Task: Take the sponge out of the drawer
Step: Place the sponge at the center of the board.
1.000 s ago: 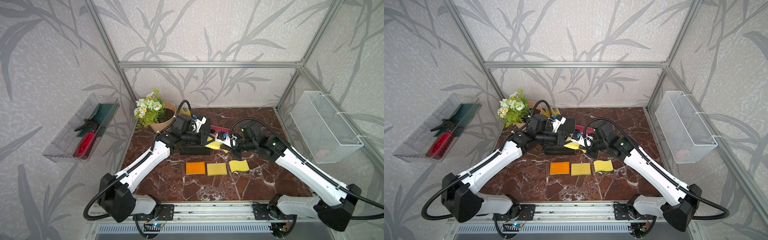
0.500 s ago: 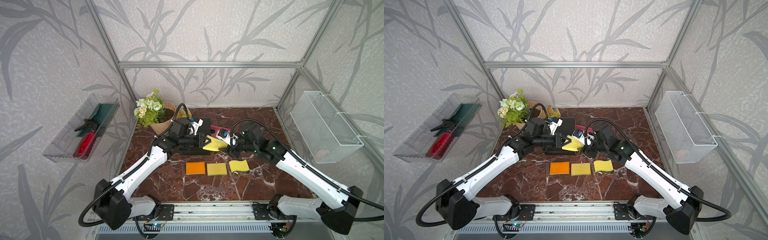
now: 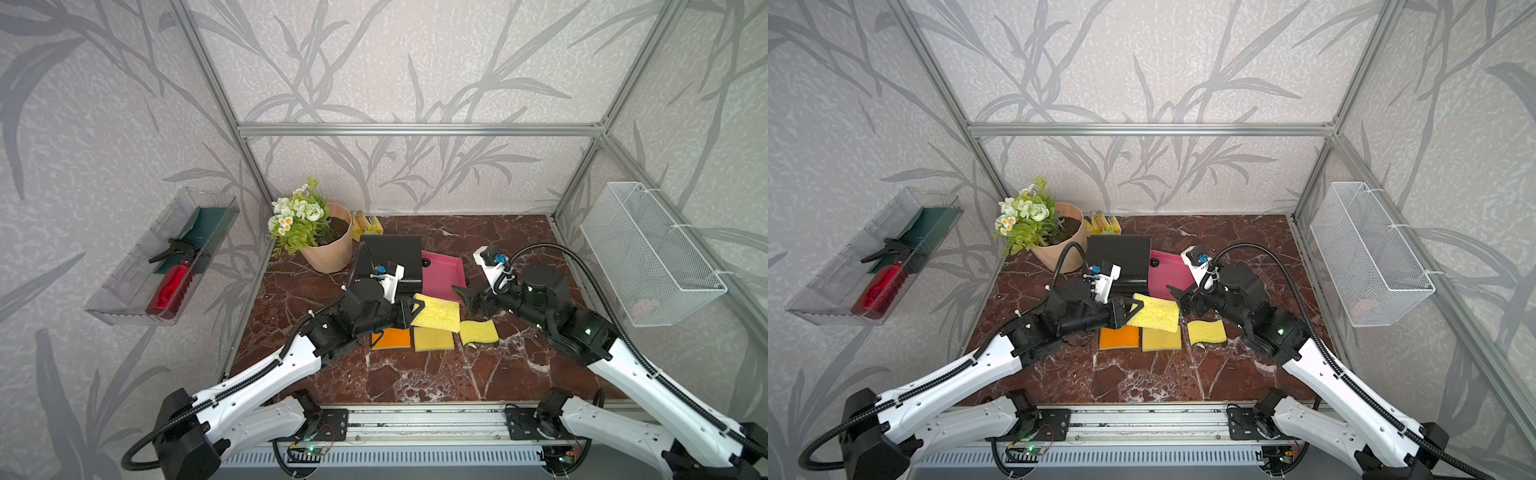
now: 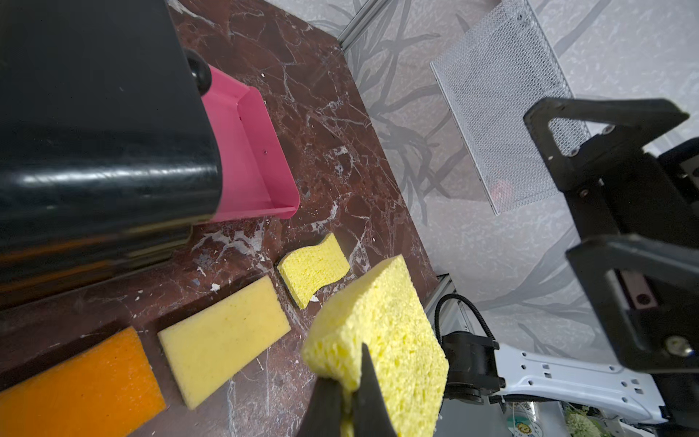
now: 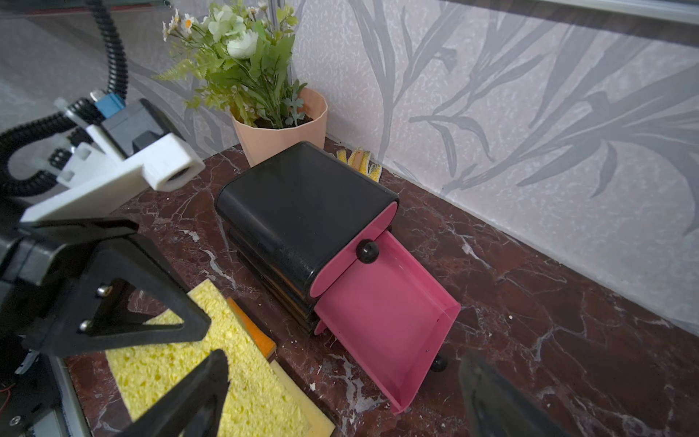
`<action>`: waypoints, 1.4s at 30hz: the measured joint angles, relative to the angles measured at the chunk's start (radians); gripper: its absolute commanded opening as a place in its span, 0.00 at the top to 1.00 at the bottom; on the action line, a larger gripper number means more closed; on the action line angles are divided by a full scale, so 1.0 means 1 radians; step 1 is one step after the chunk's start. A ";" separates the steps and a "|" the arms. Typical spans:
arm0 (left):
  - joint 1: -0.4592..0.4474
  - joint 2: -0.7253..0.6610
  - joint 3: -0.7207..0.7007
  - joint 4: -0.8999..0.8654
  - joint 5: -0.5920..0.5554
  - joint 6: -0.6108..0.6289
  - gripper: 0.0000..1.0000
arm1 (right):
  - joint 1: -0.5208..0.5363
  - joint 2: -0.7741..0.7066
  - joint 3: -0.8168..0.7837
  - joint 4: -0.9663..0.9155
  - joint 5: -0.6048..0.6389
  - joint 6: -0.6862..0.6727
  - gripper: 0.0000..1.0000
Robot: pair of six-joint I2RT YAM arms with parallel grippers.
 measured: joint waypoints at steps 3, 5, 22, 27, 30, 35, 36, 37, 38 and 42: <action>-0.112 0.015 -0.047 0.067 -0.121 -0.038 1.00 | 0.000 -0.046 -0.045 -0.001 0.010 0.054 0.05; -0.192 0.042 -0.071 0.116 -0.197 -0.062 1.00 | 0.000 -0.075 -0.072 -0.001 0.016 0.084 0.05; -0.496 0.559 0.014 0.357 -0.530 -0.323 1.00 | -0.037 -0.215 -0.142 -0.098 0.080 0.187 0.00; -0.496 0.643 0.090 0.347 -0.524 -0.399 1.00 | -0.053 -0.238 -0.141 -0.121 0.079 0.193 0.00; -0.496 0.681 0.128 0.326 -0.512 -0.440 1.00 | -0.057 -0.267 -0.141 -0.128 0.078 0.200 0.00; -0.494 0.729 0.156 0.291 -0.483 -0.501 1.00 | -0.058 -0.304 -0.141 -0.137 0.078 0.208 0.00; -0.491 0.736 0.157 0.284 -0.474 -0.513 1.00 | -0.058 -0.309 -0.141 -0.138 0.078 0.208 0.00; -0.488 0.745 0.157 0.278 -0.465 -0.526 1.00 | -0.058 -0.312 -0.141 -0.138 0.078 0.208 0.00; -0.485 0.752 0.157 0.275 -0.458 -0.536 0.99 | -0.058 -0.314 -0.141 -0.138 0.078 0.209 0.00; -0.472 0.784 0.157 0.270 -0.418 -0.574 0.92 | -0.058 -0.323 -0.142 -0.140 0.078 0.211 0.00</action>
